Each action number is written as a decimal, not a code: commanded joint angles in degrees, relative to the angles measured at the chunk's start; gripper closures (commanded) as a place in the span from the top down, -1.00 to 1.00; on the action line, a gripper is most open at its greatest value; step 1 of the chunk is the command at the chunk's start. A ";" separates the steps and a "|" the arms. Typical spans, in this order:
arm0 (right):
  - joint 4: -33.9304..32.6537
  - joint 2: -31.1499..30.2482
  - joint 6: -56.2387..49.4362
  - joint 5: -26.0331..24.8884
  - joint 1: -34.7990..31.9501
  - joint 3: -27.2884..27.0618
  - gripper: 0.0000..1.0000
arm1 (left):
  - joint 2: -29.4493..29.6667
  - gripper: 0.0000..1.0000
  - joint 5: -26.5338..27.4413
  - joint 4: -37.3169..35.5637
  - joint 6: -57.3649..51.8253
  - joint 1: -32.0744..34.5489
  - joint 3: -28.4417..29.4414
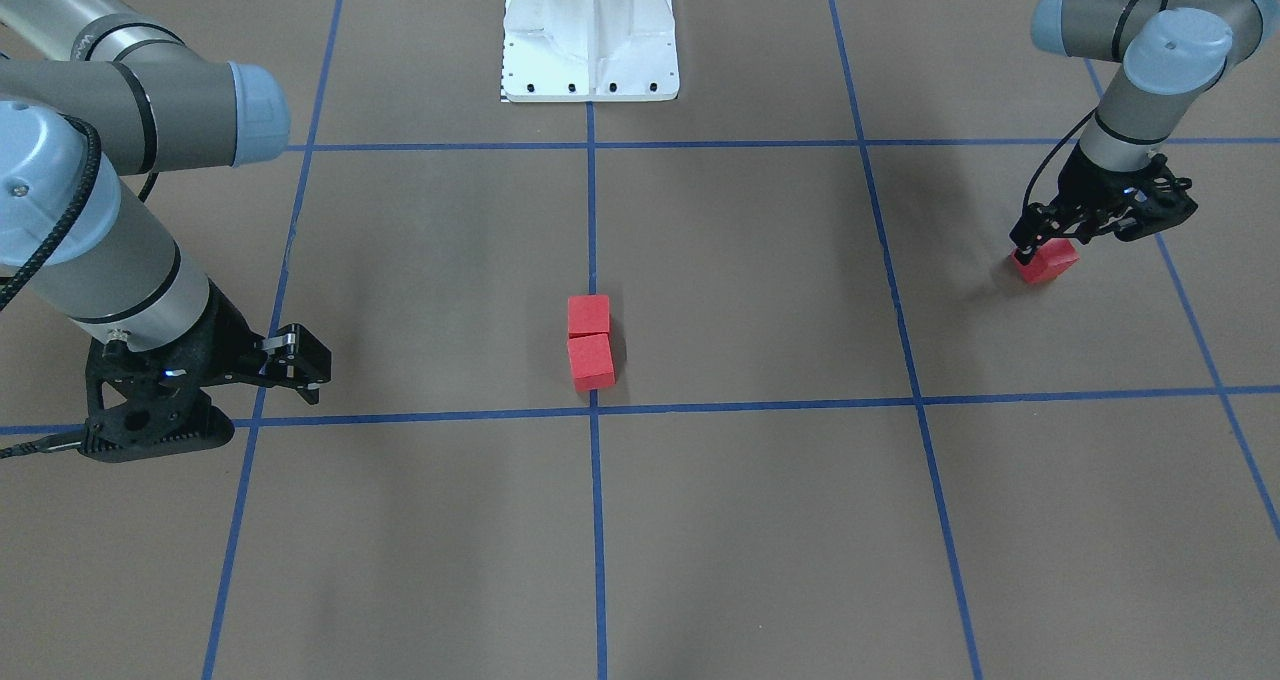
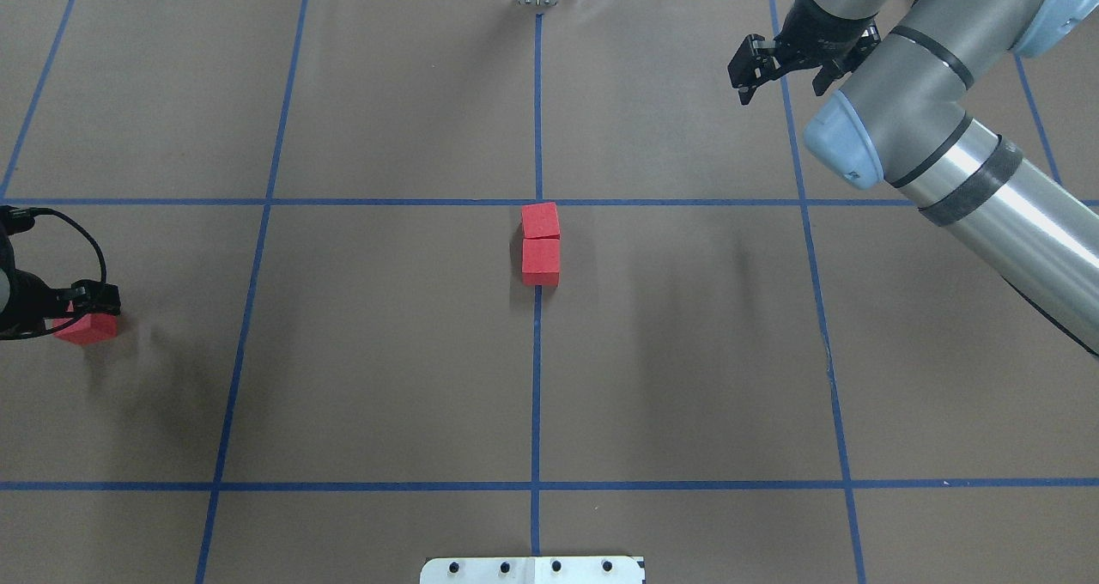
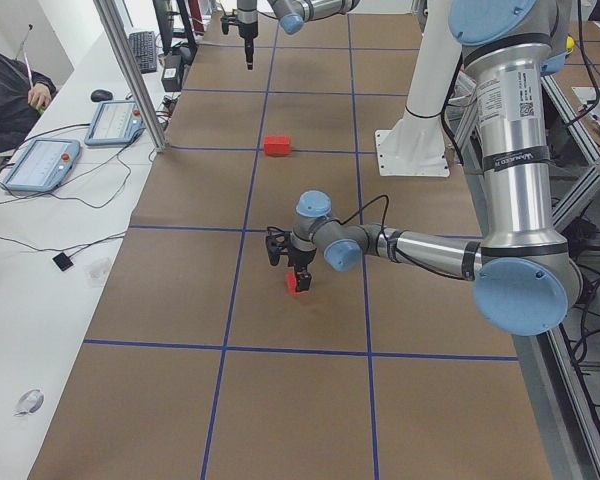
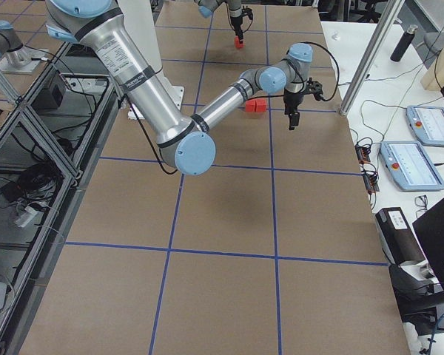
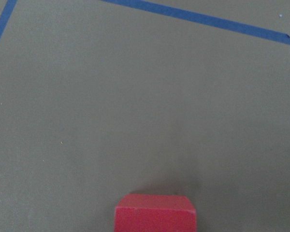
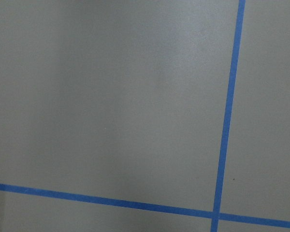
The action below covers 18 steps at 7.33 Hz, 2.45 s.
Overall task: Form red blocks into L shape at center
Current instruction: 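Lower the left gripper onto the red cube near it and grasp it, then lift the red cube and carry it toward the center pair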
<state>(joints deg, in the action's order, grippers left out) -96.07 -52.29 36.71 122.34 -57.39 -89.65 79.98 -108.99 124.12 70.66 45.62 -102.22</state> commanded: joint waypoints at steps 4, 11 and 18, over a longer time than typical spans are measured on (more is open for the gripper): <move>0.00 0.00 0.65 0.00 0.18 -0.26 0.98 | 0.09 0.55 0.44 0.25 -0.17 -0.71 0.27; 0.00 0.00 0.47 0.00 0.26 0.26 0.98 | 4.27 -1.00 0.17 -0.28 -10.42 1.92 -5.26; 0.00 -0.79 -0.14 -0.09 0.18 1.32 0.98 | 54.71 -1.00 0.09 -45.12 26.55 -2.73 14.09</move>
<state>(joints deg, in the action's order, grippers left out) -96.07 -53.07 36.66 122.26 -57.15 -88.63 127.98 -109.03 78.49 86.57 43.79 -95.67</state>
